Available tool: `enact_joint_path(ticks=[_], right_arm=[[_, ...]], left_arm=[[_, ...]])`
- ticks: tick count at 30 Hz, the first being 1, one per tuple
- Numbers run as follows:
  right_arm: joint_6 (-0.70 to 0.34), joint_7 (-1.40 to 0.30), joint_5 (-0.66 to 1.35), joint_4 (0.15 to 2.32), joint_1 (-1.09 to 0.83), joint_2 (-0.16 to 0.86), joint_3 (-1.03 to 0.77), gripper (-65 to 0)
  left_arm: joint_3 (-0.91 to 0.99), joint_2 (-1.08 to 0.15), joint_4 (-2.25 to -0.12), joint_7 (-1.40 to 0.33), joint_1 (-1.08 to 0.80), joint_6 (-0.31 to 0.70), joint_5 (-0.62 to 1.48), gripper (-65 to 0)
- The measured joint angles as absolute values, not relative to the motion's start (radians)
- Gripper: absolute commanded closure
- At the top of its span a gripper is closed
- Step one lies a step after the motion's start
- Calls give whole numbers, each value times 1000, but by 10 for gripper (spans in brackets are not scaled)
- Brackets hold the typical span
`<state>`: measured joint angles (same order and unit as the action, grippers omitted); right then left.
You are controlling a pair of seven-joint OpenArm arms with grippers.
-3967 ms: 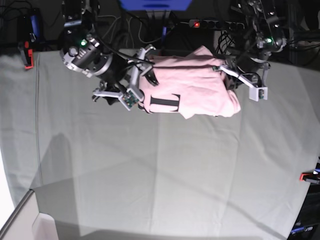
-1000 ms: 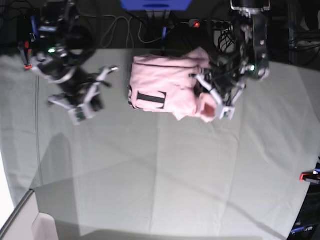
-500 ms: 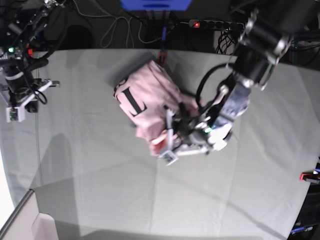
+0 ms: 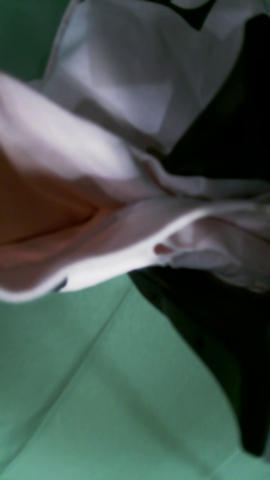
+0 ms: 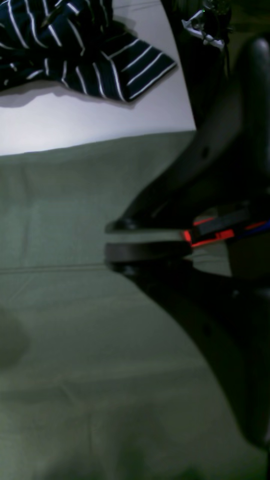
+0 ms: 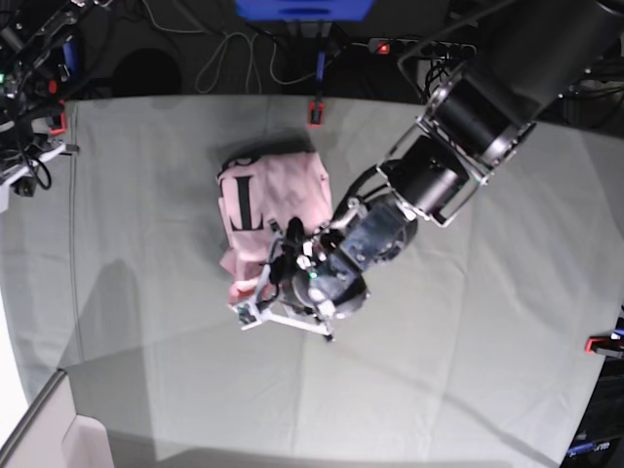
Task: Layout the t-shirt on the table in an organized manner, then fold the t-shirt properly
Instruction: 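Press and tuck the bundle's loose edge with the left gripper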
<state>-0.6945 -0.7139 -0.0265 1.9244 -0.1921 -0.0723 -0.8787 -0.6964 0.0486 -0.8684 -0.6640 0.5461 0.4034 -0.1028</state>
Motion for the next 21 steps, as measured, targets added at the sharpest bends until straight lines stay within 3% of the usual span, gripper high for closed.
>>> enact_joint_path(ticks=[12, 21], right_arm=[[-694, -714, -27, 1924, -195, -73, -879, -31], [-694, -715, -27, 1924, -195, -75, -875, -31]], left_arm=[[-842, 93, -870, -624, 550, 401, -139, -15], [-841, 91, -877, -654, 567, 401, -138, -332]])
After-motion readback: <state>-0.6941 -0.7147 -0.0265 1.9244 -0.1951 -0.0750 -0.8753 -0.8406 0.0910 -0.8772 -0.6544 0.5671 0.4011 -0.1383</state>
